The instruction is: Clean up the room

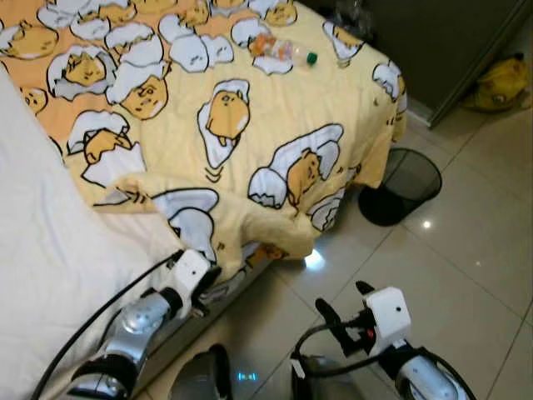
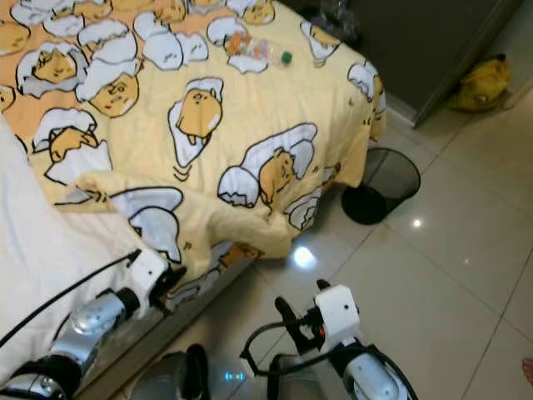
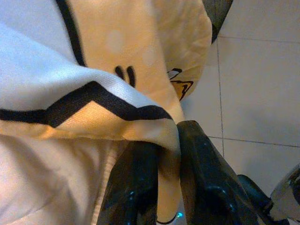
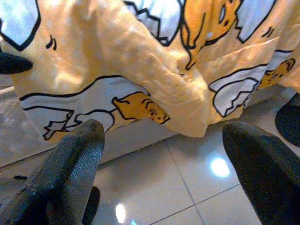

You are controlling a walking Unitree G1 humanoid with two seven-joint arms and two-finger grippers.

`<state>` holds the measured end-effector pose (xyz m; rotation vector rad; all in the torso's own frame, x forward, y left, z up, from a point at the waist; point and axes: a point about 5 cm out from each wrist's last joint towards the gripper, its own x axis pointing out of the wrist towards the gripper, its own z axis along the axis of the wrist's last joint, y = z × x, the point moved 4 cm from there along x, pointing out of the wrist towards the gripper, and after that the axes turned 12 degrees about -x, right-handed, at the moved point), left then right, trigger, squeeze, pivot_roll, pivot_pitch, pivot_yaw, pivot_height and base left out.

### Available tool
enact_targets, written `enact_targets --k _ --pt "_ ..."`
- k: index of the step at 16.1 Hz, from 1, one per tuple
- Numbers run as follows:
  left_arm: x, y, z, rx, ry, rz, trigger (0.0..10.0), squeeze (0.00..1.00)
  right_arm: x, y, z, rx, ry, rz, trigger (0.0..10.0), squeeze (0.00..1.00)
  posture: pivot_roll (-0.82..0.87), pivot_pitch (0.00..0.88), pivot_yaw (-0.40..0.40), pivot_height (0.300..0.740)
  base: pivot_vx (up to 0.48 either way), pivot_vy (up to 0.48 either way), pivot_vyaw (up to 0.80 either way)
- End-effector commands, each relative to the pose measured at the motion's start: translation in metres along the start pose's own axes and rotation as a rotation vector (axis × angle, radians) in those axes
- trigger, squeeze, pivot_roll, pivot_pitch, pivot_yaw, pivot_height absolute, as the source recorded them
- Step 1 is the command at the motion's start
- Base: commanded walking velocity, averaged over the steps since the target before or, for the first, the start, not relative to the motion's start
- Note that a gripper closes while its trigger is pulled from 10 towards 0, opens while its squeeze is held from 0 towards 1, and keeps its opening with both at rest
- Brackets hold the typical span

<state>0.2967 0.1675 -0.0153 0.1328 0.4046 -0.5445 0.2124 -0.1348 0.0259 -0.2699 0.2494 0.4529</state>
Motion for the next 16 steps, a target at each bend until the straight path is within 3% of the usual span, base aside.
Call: enact_targets --k 1,4,6,11,14,16 --pt "-0.002 -0.007 -0.011 -0.016 0.031 -0.012 10.0 0.0 -0.005 0.0 -0.011 -0.002 0.038 -0.002 10.0 0.0 -0.24 0.19 -0.011 0.74 0.0 0.0 0.0" --pt "-0.005 -0.006 -0.016 -0.003 0.047 -0.001 10.0 0.0 -0.005 0.0 -0.012 -0.004 0.043 0.002 10.0 0.0 -0.24 0.189 -0.009 0.74 0.0 0.0 0.0" --pt "-0.006 -0.004 -0.02 -0.05 0.051 0.035 10.0 0.0 -0.005 0.001 -0.013 -0.005 0.046 0.006 10.0 0.0 -0.24 0.188 -0.011 0.74 0.0 0.0 0.0" --pt "-0.007 0.0 -0.021 -0.062 0.056 0.065 10.0 0.0 -0.005 0.001 -0.014 -0.007 0.048 0.013 10.0 0.0 -0.24 0.189 -0.012 0.74 -0.436 0.0 0.0" --pt "-0.009 -0.002 -0.027 -0.041 0.081 0.058 10.0 0.0 -0.006 0.002 -0.014 -0.008 0.051 0.017 10.0 0.0 -0.24 0.188 -0.013 0.74 -0.137 0.0 0.0" --pt "-0.007 -0.014 -0.032 0.012 0.115 0.006 10.0 0.0 -0.006 0.002 -0.015 -0.008 0.052 0.02 10.0 0.0 -0.23 0.188 -0.014 0.74 0.0 0.0 0.0"
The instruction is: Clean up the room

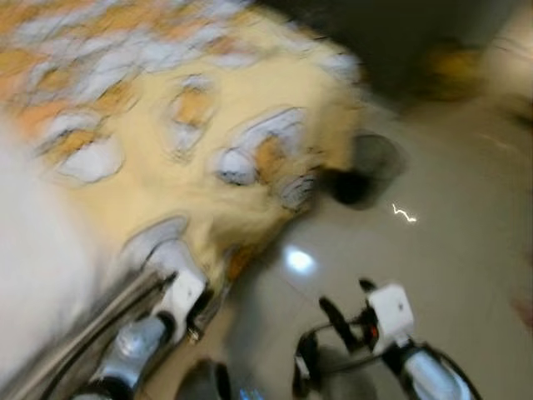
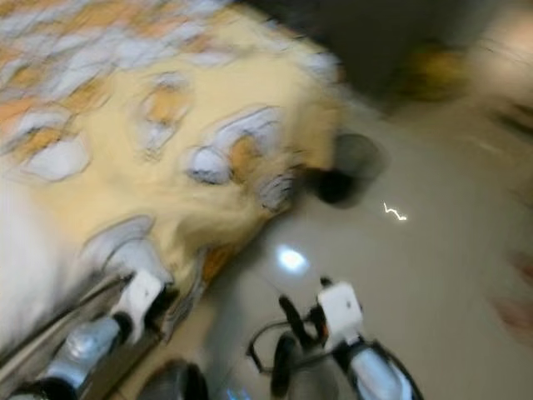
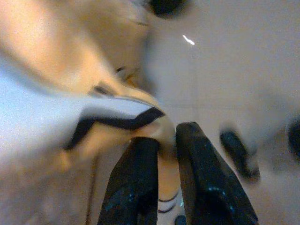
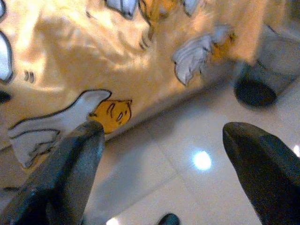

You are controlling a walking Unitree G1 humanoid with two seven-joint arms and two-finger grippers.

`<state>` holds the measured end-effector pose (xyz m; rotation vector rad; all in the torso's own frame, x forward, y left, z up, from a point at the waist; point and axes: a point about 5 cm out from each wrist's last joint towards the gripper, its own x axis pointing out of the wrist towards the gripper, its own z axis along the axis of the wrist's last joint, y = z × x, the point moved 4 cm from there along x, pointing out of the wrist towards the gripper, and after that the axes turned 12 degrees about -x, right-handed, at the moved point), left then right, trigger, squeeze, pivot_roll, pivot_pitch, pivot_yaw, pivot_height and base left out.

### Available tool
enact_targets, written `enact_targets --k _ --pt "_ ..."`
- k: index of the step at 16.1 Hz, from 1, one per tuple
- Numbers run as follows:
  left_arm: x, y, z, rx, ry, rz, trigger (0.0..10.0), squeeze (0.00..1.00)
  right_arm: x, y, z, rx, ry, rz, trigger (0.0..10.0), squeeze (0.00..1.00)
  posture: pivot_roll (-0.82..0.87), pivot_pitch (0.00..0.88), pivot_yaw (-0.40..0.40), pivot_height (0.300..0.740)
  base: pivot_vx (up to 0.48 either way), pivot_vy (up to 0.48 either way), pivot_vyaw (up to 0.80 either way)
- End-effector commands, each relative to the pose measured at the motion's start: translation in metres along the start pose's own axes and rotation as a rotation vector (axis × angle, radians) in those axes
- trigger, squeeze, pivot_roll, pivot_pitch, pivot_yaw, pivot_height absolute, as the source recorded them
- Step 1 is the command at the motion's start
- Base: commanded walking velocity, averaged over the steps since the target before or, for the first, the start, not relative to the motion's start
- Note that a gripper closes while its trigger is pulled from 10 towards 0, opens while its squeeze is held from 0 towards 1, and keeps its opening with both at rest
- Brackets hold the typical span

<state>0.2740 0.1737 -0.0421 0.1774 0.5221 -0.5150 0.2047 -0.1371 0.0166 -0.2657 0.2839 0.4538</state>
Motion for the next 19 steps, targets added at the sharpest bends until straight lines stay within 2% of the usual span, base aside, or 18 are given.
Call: enact_targets --k 1,3,4,5,6,8,9,10,11,12,13,15,16,17,18,19 --pt "0.005 -0.018 -0.004 0.082 0.035 -0.07 10.0 0.0 -0.001 -0.001 -0.004 -0.019 0.021 0.016 10.0 0.0 -0.22 0.189 -0.015 0.74 0.0 0.0 0.0" --pt "0.015 -0.056 -0.018 0.293 0.139 -0.222 10.0 0.0 0.002 0.003 -0.004 -0.021 0.02 0.035 10.0 0.0 -0.22 0.182 -0.016 0.74 0.0 0.0 0.0" --pt "0.019 -0.069 -0.015 0.276 0.121 -0.251 10.0 0.0 0.004 0.003 -0.003 -0.023 0.018 0.038 10.0 0.0 -0.22 0.177 -0.017 0.74 0.0 0.0 0.0" --pt "0.023 -0.071 -0.008 0.261 0.091 -0.232 10.0 1.0 0.007 0.002 -0.001 -0.026 0.01 0.035 10.0 0.0 -0.23 0.171 -0.014 0.74 0.0 0.0 0.0" --pt "0.025 -0.066 -0.003 0.282 0.067 -0.188 10.0 1.0 0.009 0.0 0.001 -0.028 0.002 0.029 10.0 0.0 -0.23 0.162 -0.012 0.74 0.0 0.0 0.0" --pt "0.025 -0.036 0.019 0.232 -0.039 -0.014 10.0 1.0 0.014 -0.003 0.005 -0.03 -0.015 0.016 10.0 0.0 -0.22 0.146 -0.005 0.74 0.0 0.0 0.0" --pt "0.022 -0.002 0.055 0.034 -0.212 0.172 10.0 1.0 0.024 -0.013 0.017 -0.01 -0.053 -0.033 10.0 0.0 -0.2 0.106 0.006 0.74 0.0 0.0 0.0" --pt "0.021 0.007 0.065 -0.037 -0.257 0.229 10.0 1.0 0.027 -0.018 0.022 -0.005 -0.07 -0.056 10.0 0.0 -0.2 0.098 0.008 0.74 0.0 0.0 0.0" --pt "0.018 0.023 0.093 -0.184 -0.382 0.318 10.0 1.0 0.037 -0.029 0.035 0.008 -0.112 -0.112 10.0 0.0 -0.19 0.07 0.015 0.74 0.0 0.0 0.0" --pt "0.017 0.03 0.119 -0.241 -0.472 0.373 10.0 1.0 0.048 -0.04 0.05 0.027 -0.16 -0.168 10.0 0.0 -0.16 0.03 0.02 0.74 0.0 0.0 0.0" --pt "0.02 0.031 0.136 -0.258 -0.505 0.403 10.0 1.0 0.057 -0.047 0.063 0.042 -0.197 -0.203 10.0 0.0 -0.15 0.003 0.023 0.74 0.0 0.0 0.0" --pt "0.016 0.035 0.173 -0.397 -0.646 0.439 10.0 1.0 0.076 -0.061 0.102 0.067 -0.315 -0.261 10.0 0.0 -0.14 0.0 0.041 0.74 0.0 0.0 0.0" --pt "0.014 0.038 0.175 -0.45 -0.669 0.453 10.0 1.0 0.078 -0.064 0.11 0.07 -0.338 -0.274 10.0 0.0 -0.14 0.0 0.044 0.74 0.0 0.0 0.0" --pt "0.003 0.053 0.163 -0.574 -0.672 0.57 10.0 1.0 0.08 -0.074 0.12 0.079 -0.372 -0.314 10.0 0.0 -0.14 0.0 0.054 0.74 0.0 -0.45 0.0" --pt "-0.004 0.06 0.15 -0.604 -0.64 0.656 10.0 1.0 0.08 -0.081 0.119 0.082 -0.372 -0.342 10.0 0.0 -0.14 0.0 0.055 0.74 0.0 -0.442 0.0" --pt "-0.004 0.054 0.143 -0.545 -0.6 0.671 10.0 0.0 0.079 -0.086 0.105 0.083 -0.333 -0.362 10.0 0.0 -0.15 0.0 0.054 0.74 0.0 -0.439 0.0"
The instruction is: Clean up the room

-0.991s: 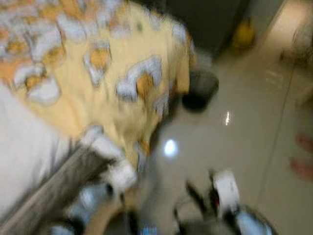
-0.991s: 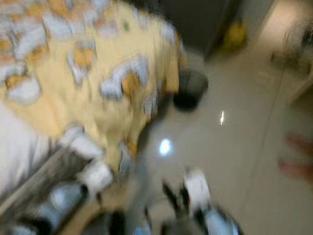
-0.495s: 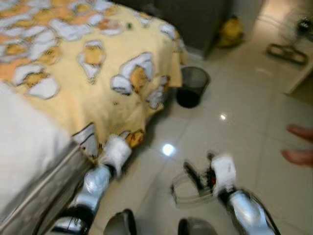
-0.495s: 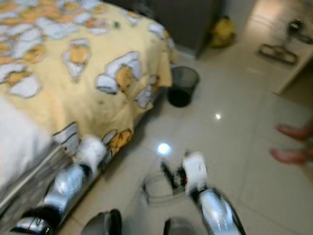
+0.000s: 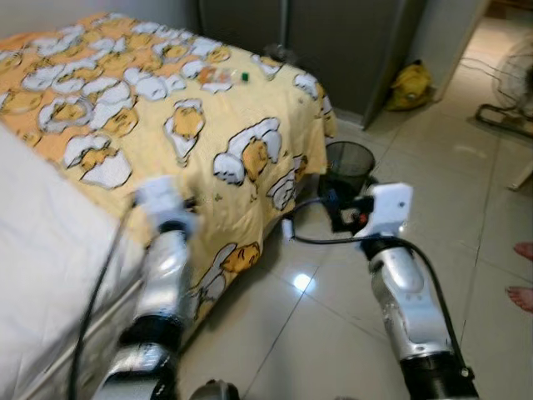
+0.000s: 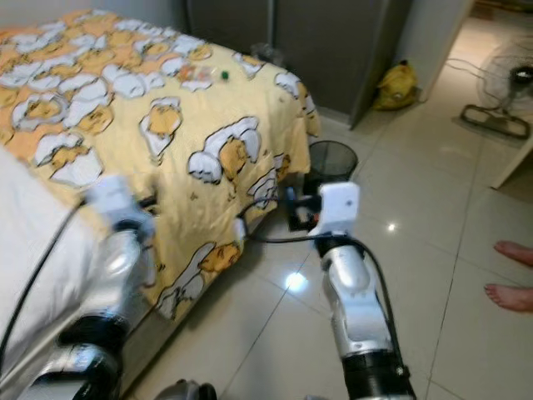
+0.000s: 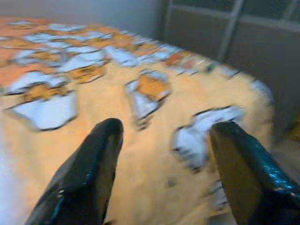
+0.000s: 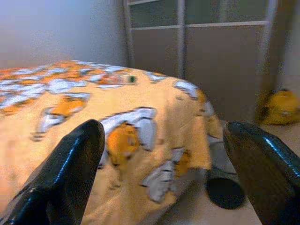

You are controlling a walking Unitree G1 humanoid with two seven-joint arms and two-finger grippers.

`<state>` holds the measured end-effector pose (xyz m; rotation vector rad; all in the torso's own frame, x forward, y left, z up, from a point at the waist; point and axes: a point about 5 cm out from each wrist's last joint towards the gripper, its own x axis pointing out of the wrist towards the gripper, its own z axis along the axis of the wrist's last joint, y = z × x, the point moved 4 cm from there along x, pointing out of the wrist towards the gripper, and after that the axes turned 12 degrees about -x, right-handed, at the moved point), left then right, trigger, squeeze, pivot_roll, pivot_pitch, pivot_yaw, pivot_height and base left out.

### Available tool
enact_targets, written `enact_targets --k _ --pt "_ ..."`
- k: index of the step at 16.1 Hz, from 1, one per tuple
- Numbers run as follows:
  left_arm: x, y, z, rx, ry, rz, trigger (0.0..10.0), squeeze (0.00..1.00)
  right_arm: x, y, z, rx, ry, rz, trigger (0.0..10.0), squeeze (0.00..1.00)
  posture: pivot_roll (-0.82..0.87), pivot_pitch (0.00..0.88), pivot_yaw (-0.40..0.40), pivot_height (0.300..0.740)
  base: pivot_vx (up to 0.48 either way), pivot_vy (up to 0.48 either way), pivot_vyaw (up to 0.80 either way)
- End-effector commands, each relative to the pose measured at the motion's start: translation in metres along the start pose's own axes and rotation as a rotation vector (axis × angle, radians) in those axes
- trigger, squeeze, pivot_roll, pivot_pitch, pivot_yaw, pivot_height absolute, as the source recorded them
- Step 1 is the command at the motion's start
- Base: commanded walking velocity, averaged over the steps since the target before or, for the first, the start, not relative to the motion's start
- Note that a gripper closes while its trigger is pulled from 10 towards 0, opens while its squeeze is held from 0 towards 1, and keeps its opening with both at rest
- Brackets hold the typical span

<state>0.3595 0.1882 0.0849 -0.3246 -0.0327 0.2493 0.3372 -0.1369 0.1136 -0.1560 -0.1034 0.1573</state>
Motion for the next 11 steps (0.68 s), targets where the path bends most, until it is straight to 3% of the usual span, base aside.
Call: enact_targets --k 1,5,7,11 --pt "-0.003 -0.007 -0.005 0.042 0.019 -0.008 10.0 0.0 -0.007 -0.011 -0.016 -0.001 0.051 -0.038 10.0 0.0 -0.15 0.0 0.053 0.74 0.0 -0.439 0.0" --pt "0.001 -0.01 -0.003 0.067 0.034 0.001 10.0 0.0 -0.017 -0.014 -0.034 -0.033 0.105 -0.037 10.0 0.0 -0.16 0.0 0.048 0.74 0.0 -0.437 0.0" --pt "0.001 -0.008 -0.003 0.066 0.042 0.018 10.0 0.0 -0.016 -0.015 -0.039 -0.04 0.128 -0.044 10.0 0.0 -0.16 0.0 0.051 0.74 0.0 -0.433 0.55" --pt "-0.009 0.018 -0.017 0.14 0.1 0.047 10.0 0.0 -0.028 -0.026 -0.057 -0.055 0.187 -0.069 10.0 0.0 -0.16 0.0 0.065 0.74 0.0 -0.435 0.49"
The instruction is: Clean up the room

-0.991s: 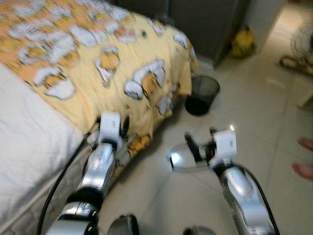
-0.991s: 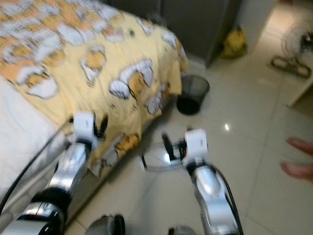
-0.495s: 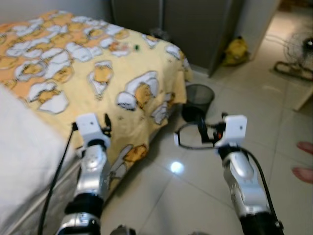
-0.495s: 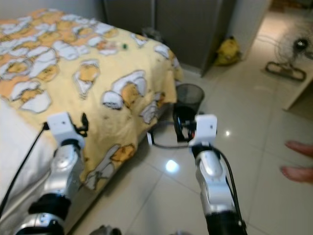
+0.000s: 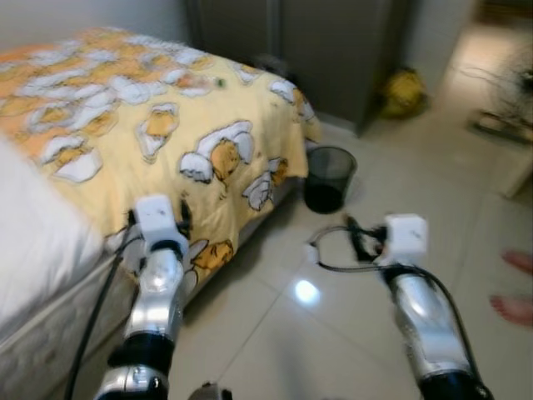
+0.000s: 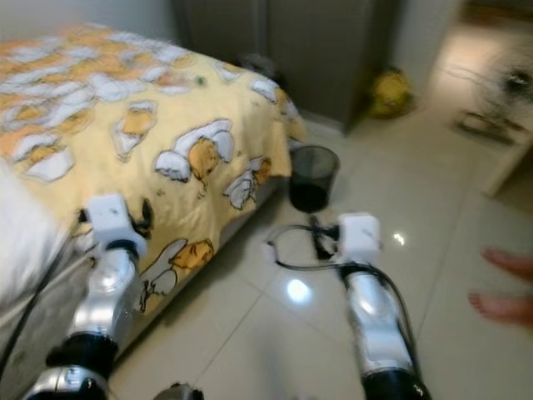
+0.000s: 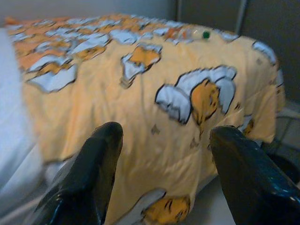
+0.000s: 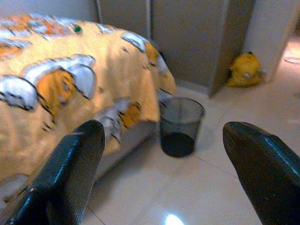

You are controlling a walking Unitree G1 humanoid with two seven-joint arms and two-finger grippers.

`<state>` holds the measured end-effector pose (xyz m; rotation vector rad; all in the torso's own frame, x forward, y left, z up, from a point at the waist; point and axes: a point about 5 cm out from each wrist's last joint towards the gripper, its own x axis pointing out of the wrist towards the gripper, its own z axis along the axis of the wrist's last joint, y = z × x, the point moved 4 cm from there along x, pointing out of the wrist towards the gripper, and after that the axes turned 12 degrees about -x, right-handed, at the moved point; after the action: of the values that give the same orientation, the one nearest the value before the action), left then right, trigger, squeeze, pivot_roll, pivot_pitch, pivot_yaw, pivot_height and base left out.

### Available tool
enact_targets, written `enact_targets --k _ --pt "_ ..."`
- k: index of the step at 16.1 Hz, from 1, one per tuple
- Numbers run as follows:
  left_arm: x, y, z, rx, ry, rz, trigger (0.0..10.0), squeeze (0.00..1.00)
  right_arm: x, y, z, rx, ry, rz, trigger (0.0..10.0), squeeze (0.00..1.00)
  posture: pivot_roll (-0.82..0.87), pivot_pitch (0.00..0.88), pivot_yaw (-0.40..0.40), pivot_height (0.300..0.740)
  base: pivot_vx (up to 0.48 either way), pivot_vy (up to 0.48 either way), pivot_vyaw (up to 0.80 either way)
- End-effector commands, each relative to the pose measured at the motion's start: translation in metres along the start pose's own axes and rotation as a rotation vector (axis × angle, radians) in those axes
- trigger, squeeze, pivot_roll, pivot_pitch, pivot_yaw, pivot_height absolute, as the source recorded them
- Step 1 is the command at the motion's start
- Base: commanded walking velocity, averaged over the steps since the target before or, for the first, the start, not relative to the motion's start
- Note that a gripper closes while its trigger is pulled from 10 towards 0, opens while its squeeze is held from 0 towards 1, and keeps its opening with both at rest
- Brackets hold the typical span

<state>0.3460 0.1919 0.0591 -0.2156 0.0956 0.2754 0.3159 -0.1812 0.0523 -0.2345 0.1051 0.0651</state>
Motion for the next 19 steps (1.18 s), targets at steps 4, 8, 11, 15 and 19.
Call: enact_targets --k 4,8,11,15,19 --pt "0.002 0.001 -0.001 0.012 0.019 -0.012 10.0 0.0 0.002 0.007 0.002 0.002 -0.018 0.024 10.0 0.0 -0.16 0.0 0.073 0.74 0.0 -0.434 0.49" --pt "0.003 -0.025 0.009 0.078 -0.023 -0.158 10.0 0.0 0.007 0.023 -0.006 -0.016 0.007 0.081 10.0 0.0 -0.14 0.0 0.08 0.74 0.0 0.0 0.23" --pt "0.001 -0.028 0.012 0.029 -0.024 -0.196 10.0 0.0 0.007 0.023 -0.006 -0.003 -0.001 0.076 10.0 0.0 -0.14 0.0 0.081 0.74 0.105 0.0 0.0" --pt "-0.001 -0.036 0.008 -0.003 -0.007 -0.202 10.0 0.0 0.007 0.024 -0.006 -0.009 -0.011 0.081 10.0 0.0 -0.14 0.0 0.08 0.74 0.48 0.0 0.25" --pt "0.0 -0.045 0.003 -0.021 0.025 -0.21 10.0 0.0 0.006 0.018 -0.009 -0.003 0.0 0.062 10.0 0.0 -0.15 0.0 0.082 0.74 0.48 0.0 0.63"
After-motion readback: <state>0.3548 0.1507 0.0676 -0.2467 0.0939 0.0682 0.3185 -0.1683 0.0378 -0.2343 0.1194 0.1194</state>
